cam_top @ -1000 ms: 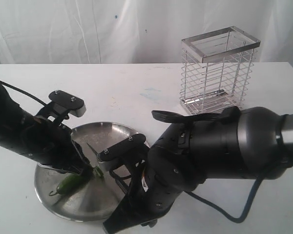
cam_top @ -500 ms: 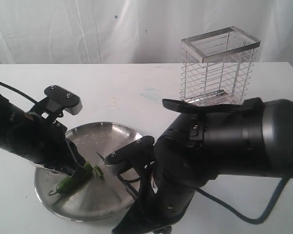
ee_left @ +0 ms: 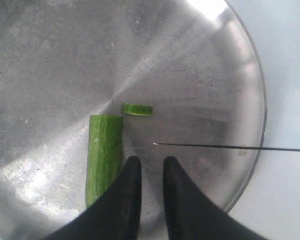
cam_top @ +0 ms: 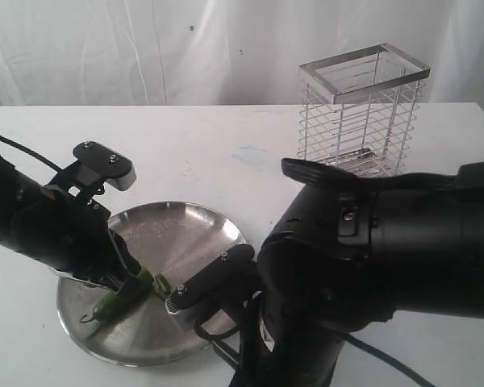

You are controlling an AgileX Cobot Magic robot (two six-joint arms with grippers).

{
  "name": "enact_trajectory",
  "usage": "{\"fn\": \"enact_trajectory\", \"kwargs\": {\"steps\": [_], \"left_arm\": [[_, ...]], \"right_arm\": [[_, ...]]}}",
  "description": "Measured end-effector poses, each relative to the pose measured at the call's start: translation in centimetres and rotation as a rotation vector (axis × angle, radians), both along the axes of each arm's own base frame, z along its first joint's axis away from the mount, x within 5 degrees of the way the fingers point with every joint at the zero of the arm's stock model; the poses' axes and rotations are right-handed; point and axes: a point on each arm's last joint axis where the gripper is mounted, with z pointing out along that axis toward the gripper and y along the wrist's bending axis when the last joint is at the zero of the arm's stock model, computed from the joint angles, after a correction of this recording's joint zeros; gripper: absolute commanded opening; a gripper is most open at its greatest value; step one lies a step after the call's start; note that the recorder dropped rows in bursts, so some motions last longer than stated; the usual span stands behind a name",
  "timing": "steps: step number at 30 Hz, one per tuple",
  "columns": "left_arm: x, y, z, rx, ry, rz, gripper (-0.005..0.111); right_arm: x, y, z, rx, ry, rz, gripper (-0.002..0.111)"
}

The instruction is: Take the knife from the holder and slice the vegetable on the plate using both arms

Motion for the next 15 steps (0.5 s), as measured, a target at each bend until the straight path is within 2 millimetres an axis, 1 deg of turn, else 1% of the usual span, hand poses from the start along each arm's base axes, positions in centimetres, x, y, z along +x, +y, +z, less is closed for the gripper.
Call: {"fn": "enact_trajectory", "kwargs": {"steps": [3, 15], "left_arm": [[0.0, 0.0, 0.0, 0.0, 0.002, -0.001, 0.023], [0.0, 0.0, 0.0, 0.0, 0.002, -0.001, 0.023]], "right_arm": [[0.1, 0.1, 0.0, 0.009, -0.006, 0.002, 0.0], [0.8, 0.6, -2.2, -0.058, -0.019, 0.033, 0.0]]}}
